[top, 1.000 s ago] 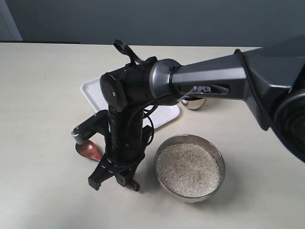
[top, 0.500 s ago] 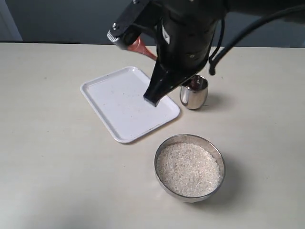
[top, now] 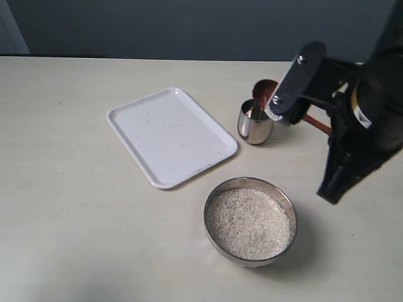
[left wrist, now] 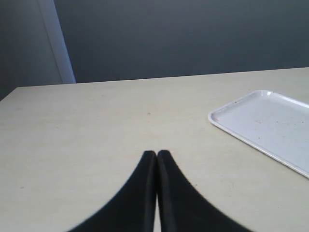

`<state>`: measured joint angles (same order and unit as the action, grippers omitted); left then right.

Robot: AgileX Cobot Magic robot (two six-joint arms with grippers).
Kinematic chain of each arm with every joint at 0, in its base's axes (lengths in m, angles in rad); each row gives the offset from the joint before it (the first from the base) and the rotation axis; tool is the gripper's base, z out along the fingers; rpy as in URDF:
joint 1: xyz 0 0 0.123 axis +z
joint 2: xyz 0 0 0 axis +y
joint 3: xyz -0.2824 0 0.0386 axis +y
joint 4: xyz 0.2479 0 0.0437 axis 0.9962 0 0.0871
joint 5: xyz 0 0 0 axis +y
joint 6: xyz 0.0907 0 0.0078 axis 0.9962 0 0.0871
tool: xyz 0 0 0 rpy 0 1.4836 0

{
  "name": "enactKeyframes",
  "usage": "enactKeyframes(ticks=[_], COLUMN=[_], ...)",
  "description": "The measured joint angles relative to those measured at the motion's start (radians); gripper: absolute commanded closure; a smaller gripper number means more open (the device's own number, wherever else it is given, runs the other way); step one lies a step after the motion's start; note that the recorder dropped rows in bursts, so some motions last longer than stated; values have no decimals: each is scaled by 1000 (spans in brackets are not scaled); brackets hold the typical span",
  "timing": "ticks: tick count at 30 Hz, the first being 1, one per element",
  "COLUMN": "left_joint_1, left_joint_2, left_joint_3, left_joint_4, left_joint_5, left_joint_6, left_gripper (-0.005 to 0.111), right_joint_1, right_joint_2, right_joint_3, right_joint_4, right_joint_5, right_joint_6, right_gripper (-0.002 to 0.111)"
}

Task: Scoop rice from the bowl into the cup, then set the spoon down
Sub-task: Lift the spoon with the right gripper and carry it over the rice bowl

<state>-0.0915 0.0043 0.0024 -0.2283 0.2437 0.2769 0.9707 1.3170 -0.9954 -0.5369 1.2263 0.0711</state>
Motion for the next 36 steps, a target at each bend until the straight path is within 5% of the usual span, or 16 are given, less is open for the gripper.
enactKeyframes(ticks=[5,11,21,36], left_joint_1=[0,0,0,0], left_joint_2=[0,0,0,0], left_joint_3=[0,0,0,0], left_joint_4=[0,0,0,0], left_joint_5=[0,0,0,0], left_joint_6=[0,0,0,0], left_gripper=[106,106,106,106], right_joint_1=[0,0,0,202], right_joint_2=[-76,-51,34,44], right_joint_3=[58,63,63,93], right_joint_4=[134,76,-499,-254], right_joint_5=[1,1,-1,-7], right_joint_6=[-25,-90,-337,-429], right_gripper=[108,108,108,108])
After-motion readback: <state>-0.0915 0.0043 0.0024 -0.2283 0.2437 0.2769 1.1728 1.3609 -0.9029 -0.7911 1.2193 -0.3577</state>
